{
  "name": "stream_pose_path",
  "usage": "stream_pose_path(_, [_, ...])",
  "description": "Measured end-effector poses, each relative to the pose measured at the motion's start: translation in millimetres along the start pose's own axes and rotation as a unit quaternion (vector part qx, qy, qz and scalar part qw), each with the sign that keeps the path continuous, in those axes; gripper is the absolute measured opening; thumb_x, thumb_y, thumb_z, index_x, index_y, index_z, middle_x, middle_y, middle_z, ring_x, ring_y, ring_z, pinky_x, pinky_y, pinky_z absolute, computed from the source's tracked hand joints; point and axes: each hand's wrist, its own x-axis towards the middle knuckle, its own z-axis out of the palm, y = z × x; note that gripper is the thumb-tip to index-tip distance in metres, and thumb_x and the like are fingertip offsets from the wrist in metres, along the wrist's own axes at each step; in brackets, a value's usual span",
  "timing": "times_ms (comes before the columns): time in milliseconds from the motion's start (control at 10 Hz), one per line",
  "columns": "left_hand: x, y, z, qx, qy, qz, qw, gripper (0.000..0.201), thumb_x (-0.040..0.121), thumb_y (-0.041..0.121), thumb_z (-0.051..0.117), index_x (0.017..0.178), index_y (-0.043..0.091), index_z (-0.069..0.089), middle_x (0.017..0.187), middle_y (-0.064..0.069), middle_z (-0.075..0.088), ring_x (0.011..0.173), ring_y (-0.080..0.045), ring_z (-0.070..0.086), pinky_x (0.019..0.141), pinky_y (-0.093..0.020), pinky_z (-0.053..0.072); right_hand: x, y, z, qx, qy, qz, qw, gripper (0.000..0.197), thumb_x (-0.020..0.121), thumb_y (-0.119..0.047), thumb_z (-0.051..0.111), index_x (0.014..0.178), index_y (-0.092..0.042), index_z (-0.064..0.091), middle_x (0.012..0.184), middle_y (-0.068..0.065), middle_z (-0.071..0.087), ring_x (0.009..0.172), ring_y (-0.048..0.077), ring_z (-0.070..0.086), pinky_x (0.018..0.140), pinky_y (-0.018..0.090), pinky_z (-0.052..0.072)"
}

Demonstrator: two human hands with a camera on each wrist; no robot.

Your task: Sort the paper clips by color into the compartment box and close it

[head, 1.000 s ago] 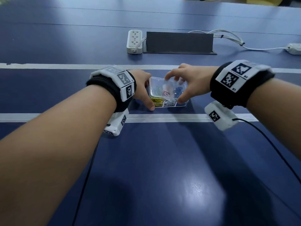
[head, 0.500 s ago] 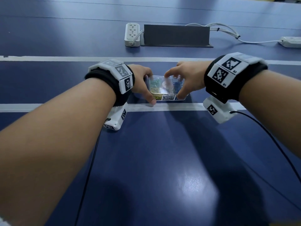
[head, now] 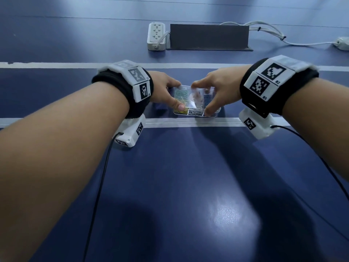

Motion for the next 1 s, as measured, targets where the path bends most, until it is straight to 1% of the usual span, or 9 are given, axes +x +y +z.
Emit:
stream_pose_path(200, [0.3,-6.1,-1.0,-0.036,-0.01,-0.012,0.999,0.076,0.074,0.046,0.069,0.14,0.027,0.038,0.141,0.002,0.047,0.132,-0.017,0.042,0.11,-0.03,0.027,2.7,-7.3,0.9,-0.016,0.021,-0.011,1.0,0.077,0.065,-0.055,0.067,0.133,-0.036,0.038,0.118,-0.004,0.061,0.092,0.019,0.047,0.094,0.041,0.046])
stream_pose_path(300, [1.2,-9.1,1.0,-0.044,-0.01,-0.011,0.999,0.073,0.073,0.044,0.071,0.138,0.026,0.04,0.139,0.002,0.049,0.129,-0.018,0.044,0.109,-0.029,0.029,3.1,-10.2,0.2,-0.004,0.022,-0.004,1.0,0.075,0.063,-0.054,0.067,0.131,-0.036,0.039,0.111,-0.003,0.062,0.09,0.021,0.052,0.091,0.041,0.047])
stream_pose_path(400, [1.7,-7.2,0.9,-0.029,-0.005,-0.017,0.999,0.073,0.073,0.045,0.071,0.136,0.026,0.041,0.136,0.001,0.05,0.128,-0.019,0.045,0.107,-0.029,0.03,3.4,-11.1,0.4,-0.013,0.023,0.001,1.0,0.077,0.062,-0.056,0.068,0.131,-0.036,0.04,0.112,-0.003,0.062,0.093,0.021,0.053,0.092,0.041,0.047])
stream_pose_path(500, [1.7,-5.7,1.4,-0.006,0.0,-0.019,1.0,0.073,0.072,0.047,0.071,0.136,0.026,0.042,0.134,0.0,0.051,0.125,-0.02,0.046,0.104,-0.029,0.031,1.6,-10.8,1.1,-0.013,0.018,0.002,1.0,0.078,0.065,-0.056,0.071,0.133,-0.034,0.04,0.12,-0.006,0.06,0.093,0.018,0.047,0.092,0.035,0.044])
stream_pose_path(600, [0.5,-2.0,3.1,0.014,0.007,-0.019,1.0,0.073,0.071,0.05,0.071,0.134,0.026,0.043,0.132,-0.001,0.052,0.122,-0.022,0.047,0.104,-0.031,0.034,-4.4,-9.5,3.2,-0.013,0.018,0.001,1.0,0.077,0.069,-0.053,0.069,0.137,-0.034,0.038,0.125,-0.006,0.059,0.098,0.02,0.049,0.086,0.031,0.039])
stream_pose_path(700, [1.2,3.2,3.8,0.059,0.008,-0.02,0.998,0.076,0.072,0.054,0.068,0.137,0.024,0.04,0.133,-0.003,0.052,0.122,-0.025,0.048,0.104,-0.034,0.036,-7.2,-10.6,8.5,-0.017,0.013,0.012,1.0,0.081,0.075,-0.048,0.067,0.144,-0.032,0.028,0.134,0.004,0.054,0.12,0.027,0.049,0.096,0.035,0.041])
stream_pose_path(800, [-1.3,7.9,4.6,0.083,0.006,-0.018,0.996,0.082,0.07,0.058,0.066,0.139,0.024,0.037,0.137,-0.003,0.049,0.125,-0.025,0.046,0.106,-0.035,0.035,-5.7,-14.9,15.6,-0.015,-0.004,0.017,1.0,0.084,0.078,-0.041,0.066,0.147,-0.026,0.02,0.141,0.007,0.041,0.126,0.03,0.044,0.103,0.045,0.039])
stream_pose_path(900, [-4.3,7.4,6.6,0.089,0.011,-0.022,0.996,0.086,0.072,0.058,0.064,0.144,0.026,0.029,0.142,-0.004,0.046,0.13,-0.025,0.042,0.107,-0.033,0.031,-3.7,-13.5,22.5,0.016,0.02,0.018,1.0,0.084,0.08,-0.037,0.066,0.147,-0.025,0.017,0.142,0.006,0.035,0.126,0.031,0.043,0.103,0.047,0.039])
stream_pose_path(1000, [-11.7,0.9,7.3,0.054,-0.029,-0.033,0.998,0.12,0.056,0.063,0.072,0.148,0.034,0.001,0.152,-0.003,0.034,0.138,-0.023,0.035,0.114,-0.037,0.025,-13.9,-7.2,25.3,0.096,0.024,0.022,0.995,0.114,0.074,-0.043,0.072,0.148,-0.025,-0.012,0.156,0.007,0.018,0.14,0.026,0.029,0.113,0.042,0.028])
